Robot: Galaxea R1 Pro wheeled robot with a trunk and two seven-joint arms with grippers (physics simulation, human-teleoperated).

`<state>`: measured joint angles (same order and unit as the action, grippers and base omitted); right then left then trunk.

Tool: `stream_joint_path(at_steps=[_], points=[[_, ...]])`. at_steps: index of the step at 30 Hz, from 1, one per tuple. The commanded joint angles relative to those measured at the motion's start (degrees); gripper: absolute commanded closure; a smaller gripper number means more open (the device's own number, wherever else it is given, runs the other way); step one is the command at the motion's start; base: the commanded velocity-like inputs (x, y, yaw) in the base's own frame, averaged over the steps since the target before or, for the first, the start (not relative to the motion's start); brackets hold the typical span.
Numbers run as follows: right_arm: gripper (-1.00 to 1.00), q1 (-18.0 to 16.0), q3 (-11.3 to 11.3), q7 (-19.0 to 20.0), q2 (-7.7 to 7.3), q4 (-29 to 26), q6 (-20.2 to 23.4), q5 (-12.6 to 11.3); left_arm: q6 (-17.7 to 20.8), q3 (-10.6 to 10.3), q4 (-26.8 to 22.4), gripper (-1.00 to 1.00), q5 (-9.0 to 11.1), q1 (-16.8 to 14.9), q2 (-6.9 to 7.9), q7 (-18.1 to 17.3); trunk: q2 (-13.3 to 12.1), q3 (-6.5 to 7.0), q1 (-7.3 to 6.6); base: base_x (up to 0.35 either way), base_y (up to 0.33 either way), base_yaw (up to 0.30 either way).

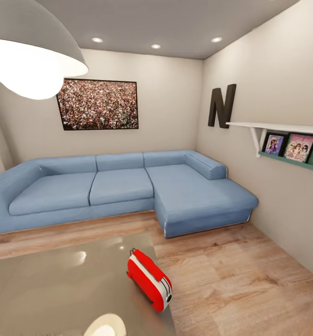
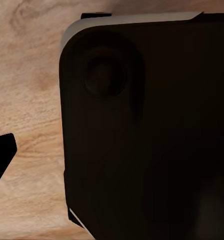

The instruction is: Turn on the radio receiver that's on the table in the living room.

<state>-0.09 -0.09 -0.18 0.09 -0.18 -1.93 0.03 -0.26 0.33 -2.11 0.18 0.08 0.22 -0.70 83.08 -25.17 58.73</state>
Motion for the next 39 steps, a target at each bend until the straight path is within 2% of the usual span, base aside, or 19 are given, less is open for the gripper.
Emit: stream_joint_path(at_steps=[1, 13, 29, 39], points=[[-1.0, 0.0, 0.0, 0.0, 0.0, 0.0, 0.02, 0.02, 0.0, -0.01, 0.0, -1.0, 0.0, 0.0, -0.02, 0.0, 0.0, 0.0, 0.0, 0.0, 0.0, 0.271], [-1.0, 0.0, 0.0, 0.0, 0.0, 0.0, 0.09, -0.1, 0.0, -0.06, 0.0, -1.0, 0.0, 0.0, 0.03, 0.0, 0.0, 0.0, 0.0, 0.002, 0.0, 0.241], [-1.0, 0.0, 0.0, 0.0, 0.0, 0.0, 0.09, -0.17, -0.01, -0.02, -0.03, -1.0, 0.05, 0.0, 0.12, 0.0, 0.0, 0.0, 0.0, 0.268, 0.0, 0.014], [-1.0, 0.0, 0.0, 0.0, -0.05, 0.0, 0.09, -0.21, 0.0, 0.02, -0.09, -1.0, 0.03, 0.0, 0.04, 0.0, 0.0, 0.0, 0.0, 0.05, 0.0, 0.0]])
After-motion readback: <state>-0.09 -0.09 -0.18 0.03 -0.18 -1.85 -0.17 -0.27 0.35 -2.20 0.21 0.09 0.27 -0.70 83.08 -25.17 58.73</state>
